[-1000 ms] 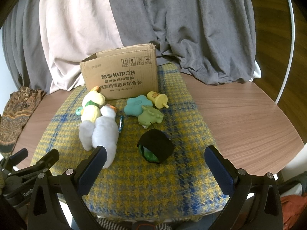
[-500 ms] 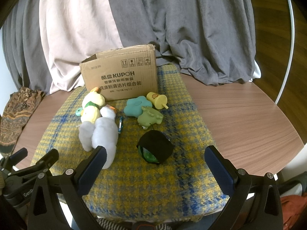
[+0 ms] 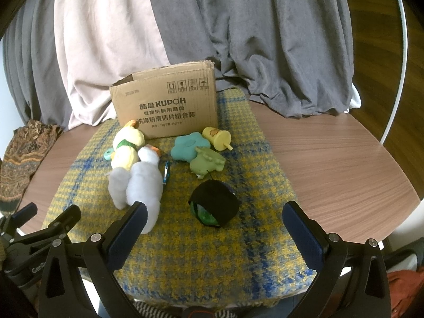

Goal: Organize objects

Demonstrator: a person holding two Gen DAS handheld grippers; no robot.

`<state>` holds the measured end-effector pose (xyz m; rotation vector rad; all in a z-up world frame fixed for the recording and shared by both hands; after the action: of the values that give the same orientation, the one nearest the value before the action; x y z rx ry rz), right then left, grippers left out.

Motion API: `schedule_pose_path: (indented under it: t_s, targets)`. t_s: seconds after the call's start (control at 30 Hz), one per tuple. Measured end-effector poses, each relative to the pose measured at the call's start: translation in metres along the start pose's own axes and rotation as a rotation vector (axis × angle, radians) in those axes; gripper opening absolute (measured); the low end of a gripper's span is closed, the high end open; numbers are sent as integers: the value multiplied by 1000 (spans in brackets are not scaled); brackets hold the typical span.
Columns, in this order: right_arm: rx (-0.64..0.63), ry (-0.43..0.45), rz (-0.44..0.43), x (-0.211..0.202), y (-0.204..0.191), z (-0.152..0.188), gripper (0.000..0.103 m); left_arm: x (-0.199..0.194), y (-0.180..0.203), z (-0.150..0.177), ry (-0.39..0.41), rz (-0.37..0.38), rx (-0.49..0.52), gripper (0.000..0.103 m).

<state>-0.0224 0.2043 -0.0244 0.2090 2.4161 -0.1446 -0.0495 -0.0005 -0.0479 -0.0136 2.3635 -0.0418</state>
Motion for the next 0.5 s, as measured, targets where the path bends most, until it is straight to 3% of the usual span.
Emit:
schedule_pose_path:
  t_s: [0.5]
  targets:
    - [0, 0, 1, 2, 1, 3, 102, 2, 1, 2, -2, 5, 2, 103]
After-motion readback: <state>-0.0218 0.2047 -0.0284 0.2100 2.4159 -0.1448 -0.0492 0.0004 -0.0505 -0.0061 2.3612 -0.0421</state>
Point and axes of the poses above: each gripper's, at about its wrist camera, not at the fingertips, and x roughly the way its jaws point, y to its right, z to its underside, the point moved 7 cm from there along x, roughly the way its jaws point, and after that the axes turned 1 degree about -x, right-handed, at the moved point
